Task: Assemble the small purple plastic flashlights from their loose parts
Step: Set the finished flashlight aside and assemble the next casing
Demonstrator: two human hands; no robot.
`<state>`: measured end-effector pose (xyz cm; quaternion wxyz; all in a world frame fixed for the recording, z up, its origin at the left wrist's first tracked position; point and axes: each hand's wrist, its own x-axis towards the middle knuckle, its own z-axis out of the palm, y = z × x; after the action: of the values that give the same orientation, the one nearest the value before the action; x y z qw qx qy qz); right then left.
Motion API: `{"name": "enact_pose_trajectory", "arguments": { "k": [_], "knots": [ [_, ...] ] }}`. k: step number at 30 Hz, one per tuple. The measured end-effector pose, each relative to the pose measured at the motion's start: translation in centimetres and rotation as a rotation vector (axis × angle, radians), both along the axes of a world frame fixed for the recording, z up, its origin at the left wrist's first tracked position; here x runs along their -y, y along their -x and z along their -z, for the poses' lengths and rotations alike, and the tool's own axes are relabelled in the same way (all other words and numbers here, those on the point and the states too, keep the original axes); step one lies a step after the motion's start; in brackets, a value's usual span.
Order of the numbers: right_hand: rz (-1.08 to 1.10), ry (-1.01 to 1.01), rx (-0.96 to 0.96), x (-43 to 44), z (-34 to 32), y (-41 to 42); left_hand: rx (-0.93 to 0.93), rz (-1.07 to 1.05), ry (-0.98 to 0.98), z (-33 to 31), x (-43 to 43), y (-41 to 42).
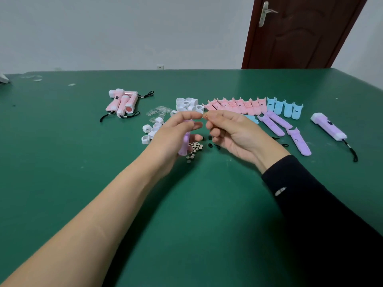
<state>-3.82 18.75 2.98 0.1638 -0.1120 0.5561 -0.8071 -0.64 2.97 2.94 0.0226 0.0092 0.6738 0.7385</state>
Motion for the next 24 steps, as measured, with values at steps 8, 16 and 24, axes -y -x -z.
{"name": "enact_pose_trajectory", "arguments": {
  "k": [8,16,24],
  "knots": [
    [-0.036,-0.032,0.032,-0.02,0.41,-0.06,-0.032,-0.023,0.141,0.26,-0.21,-0.6],
    [-0.131,-0.119,0.092,-0.36,0.17,0.01,-0.084,0.042,0.188,0.53,0.2,-0.49],
    [-0.15,-0.1,0.159,-0.3,0.14,0.02,-0.124,0.079,0.21,0.51,0.26,-0.53]
  ]
}}
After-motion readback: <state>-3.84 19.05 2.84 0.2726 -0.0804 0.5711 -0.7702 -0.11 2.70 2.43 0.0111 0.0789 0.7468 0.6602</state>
